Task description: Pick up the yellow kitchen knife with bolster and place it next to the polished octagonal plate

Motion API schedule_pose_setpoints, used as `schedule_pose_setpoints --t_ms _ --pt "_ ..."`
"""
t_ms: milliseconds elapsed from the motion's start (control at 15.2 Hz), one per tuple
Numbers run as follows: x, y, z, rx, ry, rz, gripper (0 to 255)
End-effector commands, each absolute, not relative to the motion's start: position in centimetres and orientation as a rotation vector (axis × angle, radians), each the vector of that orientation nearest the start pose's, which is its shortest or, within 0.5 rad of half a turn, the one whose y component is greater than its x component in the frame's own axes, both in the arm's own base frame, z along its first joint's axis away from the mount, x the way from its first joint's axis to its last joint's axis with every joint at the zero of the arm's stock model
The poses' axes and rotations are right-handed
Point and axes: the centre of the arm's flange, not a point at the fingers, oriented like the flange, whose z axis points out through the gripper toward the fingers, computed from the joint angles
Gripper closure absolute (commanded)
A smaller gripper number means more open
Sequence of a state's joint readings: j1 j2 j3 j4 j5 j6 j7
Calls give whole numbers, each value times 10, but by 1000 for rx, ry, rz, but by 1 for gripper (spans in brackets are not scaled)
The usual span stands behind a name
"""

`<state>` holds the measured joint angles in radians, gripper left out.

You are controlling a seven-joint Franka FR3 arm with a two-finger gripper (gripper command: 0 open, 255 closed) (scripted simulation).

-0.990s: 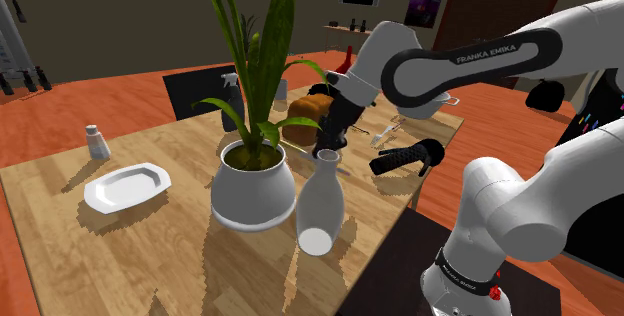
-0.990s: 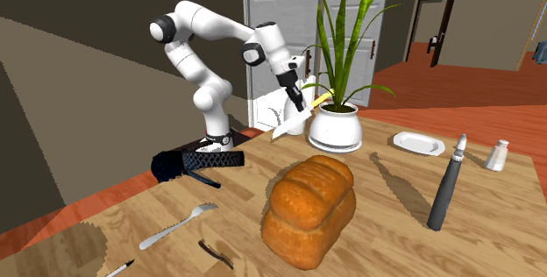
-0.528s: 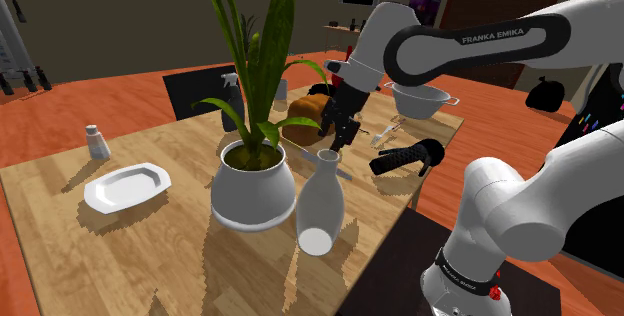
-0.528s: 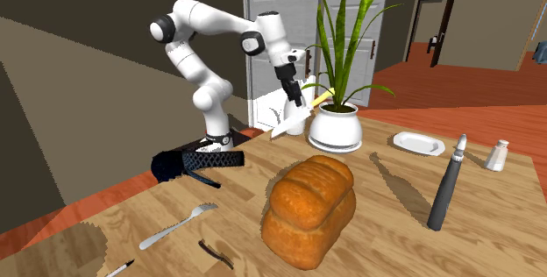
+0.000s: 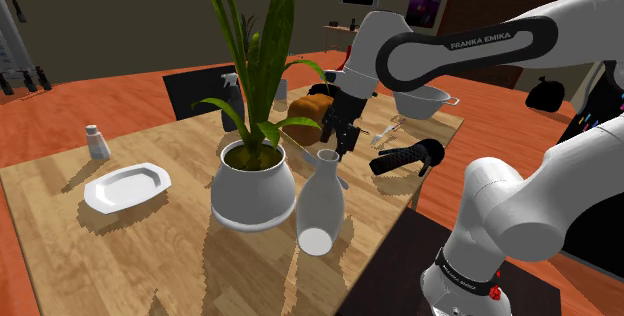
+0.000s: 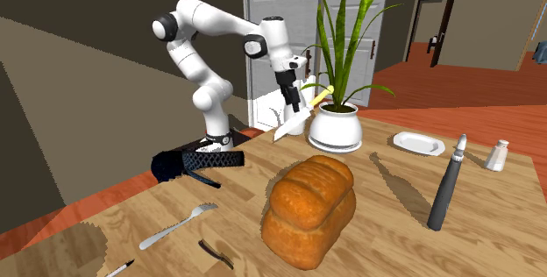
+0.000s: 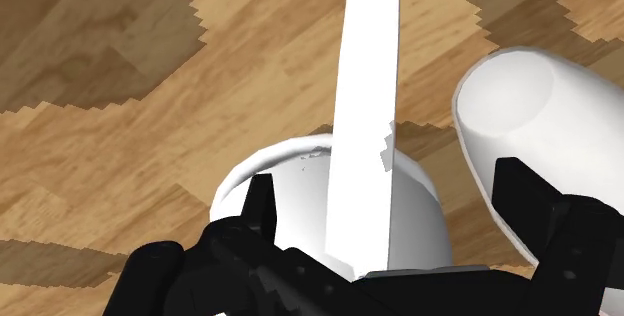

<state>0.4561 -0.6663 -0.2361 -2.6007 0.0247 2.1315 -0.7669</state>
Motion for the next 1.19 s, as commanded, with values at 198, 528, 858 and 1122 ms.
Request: schedule_pose_setpoints --t_ms 198,528,858,1122 --pt "360 79 471 -2631 -1457 -329 0" --pt "360 79 471 -2631 -1457 -329 255" --pt "360 79 471 -2631 -1457 -329 255" --pt "360 79 471 -2631 -1457 -329 255"
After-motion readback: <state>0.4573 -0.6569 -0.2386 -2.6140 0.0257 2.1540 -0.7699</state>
